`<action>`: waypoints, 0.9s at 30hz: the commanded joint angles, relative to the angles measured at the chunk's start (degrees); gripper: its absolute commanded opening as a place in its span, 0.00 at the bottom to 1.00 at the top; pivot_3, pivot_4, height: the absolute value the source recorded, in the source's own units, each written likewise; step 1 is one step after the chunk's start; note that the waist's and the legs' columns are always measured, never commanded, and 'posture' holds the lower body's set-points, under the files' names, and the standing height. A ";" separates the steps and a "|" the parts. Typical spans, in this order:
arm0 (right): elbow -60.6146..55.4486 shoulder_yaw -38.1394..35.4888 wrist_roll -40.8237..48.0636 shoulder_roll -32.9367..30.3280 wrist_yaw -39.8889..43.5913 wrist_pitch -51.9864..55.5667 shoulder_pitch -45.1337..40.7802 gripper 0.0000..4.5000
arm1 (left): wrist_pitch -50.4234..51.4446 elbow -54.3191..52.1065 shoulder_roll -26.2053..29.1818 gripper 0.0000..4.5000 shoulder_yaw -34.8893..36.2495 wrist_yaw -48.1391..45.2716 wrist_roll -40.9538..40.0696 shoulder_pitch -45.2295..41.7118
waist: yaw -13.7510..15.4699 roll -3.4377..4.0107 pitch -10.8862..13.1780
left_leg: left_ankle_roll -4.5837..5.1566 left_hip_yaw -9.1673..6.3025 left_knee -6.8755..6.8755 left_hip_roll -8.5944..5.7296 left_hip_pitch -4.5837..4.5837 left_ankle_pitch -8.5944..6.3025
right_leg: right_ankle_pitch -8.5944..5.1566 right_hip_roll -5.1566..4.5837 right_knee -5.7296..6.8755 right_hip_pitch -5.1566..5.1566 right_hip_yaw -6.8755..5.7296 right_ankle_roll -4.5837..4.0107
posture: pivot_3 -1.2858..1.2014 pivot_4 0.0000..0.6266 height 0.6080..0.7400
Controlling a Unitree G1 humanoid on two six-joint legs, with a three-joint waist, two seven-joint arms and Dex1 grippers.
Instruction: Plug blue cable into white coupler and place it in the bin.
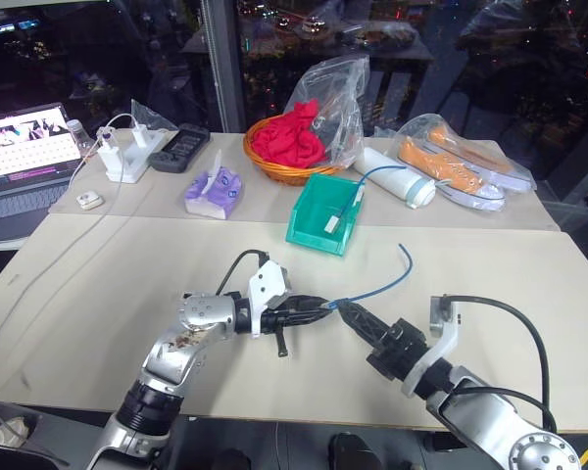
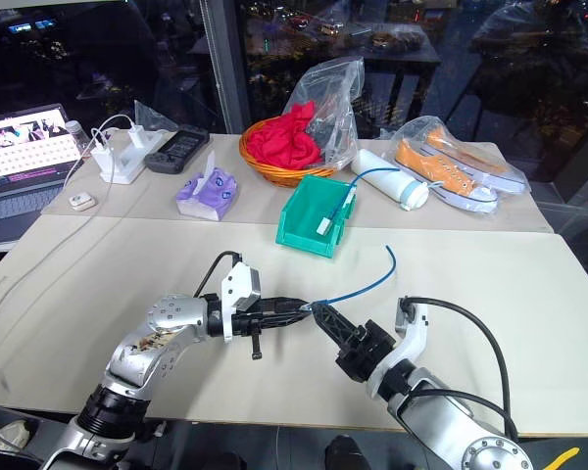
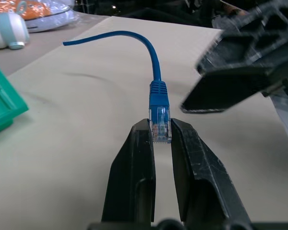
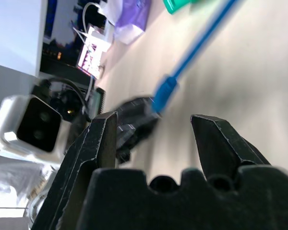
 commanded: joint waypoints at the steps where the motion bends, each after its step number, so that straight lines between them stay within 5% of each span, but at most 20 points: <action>1: 0.56 0.83 -0.45 0.17 -0.10 -1.63 -1.90 0.64 | -0.99 -2.16 -0.69 0.03 -0.47 0.45 -0.58 -1.55 | -0.02 0.00 0.00 | 0.00 0.00 0.00 0.00 0.00 0.00 | 0.00 0.00 0.00 0.00 0.00 0.00 | 0.52 0.24 0.87; 14: 2.89 1.51 -0.25 0.82 -0.19 -2.98 -3.98 0.64 | -0.81 -2.71 -0.65 0.03 -0.76 0.69 -0.68 -1.93 | -0.02 0.00 0.00 | 0.00 0.00 0.00 0.00 -0.01 0.00 | -0.01 0.00 0.00 0.00 0.00 -0.01 | 0.52 0.24 0.87; 23: 3.15 1.46 -0.03 1.11 0.50 -3.29 -4.03 0.03 | -0.75 -2.55 -0.51 0.02 -0.64 0.62 -0.80 -2.28 | -0.02 0.00 0.00 | 0.00 0.00 0.00 0.00 -0.01 0.00 | -0.01 0.00 0.00 -0.01 0.01 -0.01 | 0.52 0.24 0.87; 27: 3.23 1.18 -0.03 1.32 0.57 -3.67 -4.10 0.00 | -0.73 -2.65 -0.51 0.02 -0.72 0.64 -0.93 -2.26 | -0.01 0.00 0.00 | 0.00 0.00 0.00 0.00 -0.01 0.00 | -0.01 0.00 0.00 -0.01 0.00 -0.01 | 0.52 0.24 0.87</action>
